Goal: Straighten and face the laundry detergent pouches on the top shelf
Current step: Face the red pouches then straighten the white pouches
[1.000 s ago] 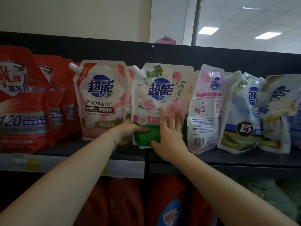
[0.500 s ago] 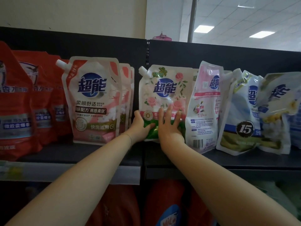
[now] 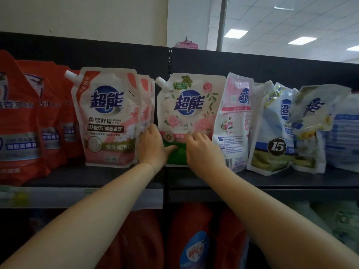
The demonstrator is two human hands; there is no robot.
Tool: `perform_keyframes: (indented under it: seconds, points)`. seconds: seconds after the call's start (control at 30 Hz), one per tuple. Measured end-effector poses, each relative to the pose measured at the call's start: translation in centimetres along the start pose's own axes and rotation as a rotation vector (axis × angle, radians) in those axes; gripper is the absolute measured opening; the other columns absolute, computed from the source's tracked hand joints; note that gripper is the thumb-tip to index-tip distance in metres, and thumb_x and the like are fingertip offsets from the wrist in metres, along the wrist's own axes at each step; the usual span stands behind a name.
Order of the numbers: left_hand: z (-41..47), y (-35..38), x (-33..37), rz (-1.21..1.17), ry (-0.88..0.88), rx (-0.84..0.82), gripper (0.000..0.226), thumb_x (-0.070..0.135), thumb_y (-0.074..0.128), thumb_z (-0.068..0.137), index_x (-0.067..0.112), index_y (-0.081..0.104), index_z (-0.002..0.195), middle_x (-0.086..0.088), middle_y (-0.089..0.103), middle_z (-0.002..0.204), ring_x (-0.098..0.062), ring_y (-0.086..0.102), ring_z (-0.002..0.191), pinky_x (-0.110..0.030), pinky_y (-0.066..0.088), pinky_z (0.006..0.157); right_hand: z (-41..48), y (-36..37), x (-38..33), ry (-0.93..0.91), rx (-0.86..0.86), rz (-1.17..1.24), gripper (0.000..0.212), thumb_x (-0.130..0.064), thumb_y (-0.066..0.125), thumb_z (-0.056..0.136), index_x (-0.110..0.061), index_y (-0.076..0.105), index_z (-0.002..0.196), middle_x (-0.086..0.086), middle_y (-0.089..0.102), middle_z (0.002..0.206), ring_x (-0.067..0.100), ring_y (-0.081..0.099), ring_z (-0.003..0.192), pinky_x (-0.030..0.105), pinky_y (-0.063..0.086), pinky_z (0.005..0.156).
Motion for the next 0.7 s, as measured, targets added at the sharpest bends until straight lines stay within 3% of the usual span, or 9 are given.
perform_keyframes:
  seconds: [0.03,0.13,0.27,0.37,0.47,0.57,0.63,0.7]
  points:
    - [-0.3,-0.4,0.4,-0.003,0.028,0.006,0.058,0.039,0.077,0.075,0.010,0.043,0.113,-0.010,0.053,0.118,-0.027,0.052,0.109,-0.037,0.044,0.086,-0.5,-0.5,0.5,0.016,0.055,0.034,0.015,-0.016,0.051,0.092,-0.006,0.059,0.101,0.010,0.061,0.101,0.028,0.060,0.093,0.035,0.048,0.068]
    - [-1.3,-0.6,1.9,-0.014,0.131,-0.025,0.034,0.023,0.066,0.083,0.014,0.045,0.109,-0.005,0.052,0.113,-0.024,0.053,0.104,-0.034,0.042,0.081,-1.8,-0.7,3.3,0.206,0.029,-0.014,0.033,-0.036,0.045,0.097,-0.013,0.056,0.076,0.001,0.055,0.072,0.023,0.060,0.069,0.031,0.045,0.058]
    - [-2.1,0.6,3.6,-0.106,0.204,-0.192,0.005,0.022,0.055,0.087,0.020,0.050,0.088,0.004,0.055,0.086,-0.018,0.056,0.079,-0.031,0.044,0.065,-2.6,0.1,6.6,0.439,-0.048,-0.018,0.052,-0.056,0.042,0.094,-0.011,0.057,0.074,0.001,0.057,0.069,0.018,0.058,0.065,0.032,0.050,0.059]
    - [-2.8,1.7,4.7,-0.109,0.242,-0.328,0.005,0.028,0.053,0.089,0.023,0.053,0.090,0.004,0.058,0.081,-0.019,0.057,0.075,-0.029,0.043,0.061,-2.0,0.5,7.4,0.540,-0.046,0.160,0.043,-0.045,0.042,0.098,-0.008,0.061,0.086,0.005,0.062,0.080,0.021,0.061,0.073,0.035,0.053,0.068]
    - [-3.2,3.0,4.9,-0.172,0.192,-0.452,0.014,0.029,0.055,0.090,0.022,0.056,0.102,0.001,0.061,0.094,-0.020,0.059,0.085,-0.035,0.052,0.074,-1.6,0.4,6.8,0.518,-0.106,0.112,0.024,-0.019,0.041,0.098,-0.005,0.059,0.094,0.007,0.057,0.088,0.025,0.056,0.079,0.031,0.042,0.065]
    - [-3.3,3.9,4.8,-0.236,0.104,-0.531,0.019,0.032,0.053,0.093,0.020,0.058,0.107,0.000,0.060,0.100,-0.020,0.058,0.091,-0.036,0.051,0.083,-2.1,-0.5,6.7,0.507,-0.023,0.088,0.019,-0.010,0.041,0.096,-0.006,0.058,0.087,0.009,0.062,0.087,0.021,0.055,0.073,0.031,0.048,0.064]
    - [-3.1,4.1,4.9,-0.272,0.038,-0.556,0.022,0.038,0.052,0.095,0.019,0.059,0.102,0.002,0.060,0.097,-0.017,0.057,0.089,-0.032,0.047,0.080,-2.6,-1.8,6.8,0.461,0.065,0.124,0.025,-0.013,0.040,0.098,-0.005,0.061,0.086,0.010,0.065,0.083,0.024,0.061,0.073,0.036,0.054,0.068]
    - [-3.2,4.2,5.1,-0.341,-0.024,-0.570,0.029,0.039,0.051,0.095,0.017,0.059,0.080,0.003,0.058,0.077,-0.013,0.055,0.072,-0.029,0.043,0.068,-3.2,-3.3,6.9,0.414,0.155,0.162,0.030,-0.016,0.039,0.099,-0.004,0.059,0.080,0.009,0.062,0.076,0.024,0.060,0.068,0.037,0.052,0.065]
Point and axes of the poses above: each hand's wrist, its own z-axis towards the middle knuckle, its own y-axis out of the palm, x = y × z, the point moved 7 cm from there along z, towards the middle knuckle
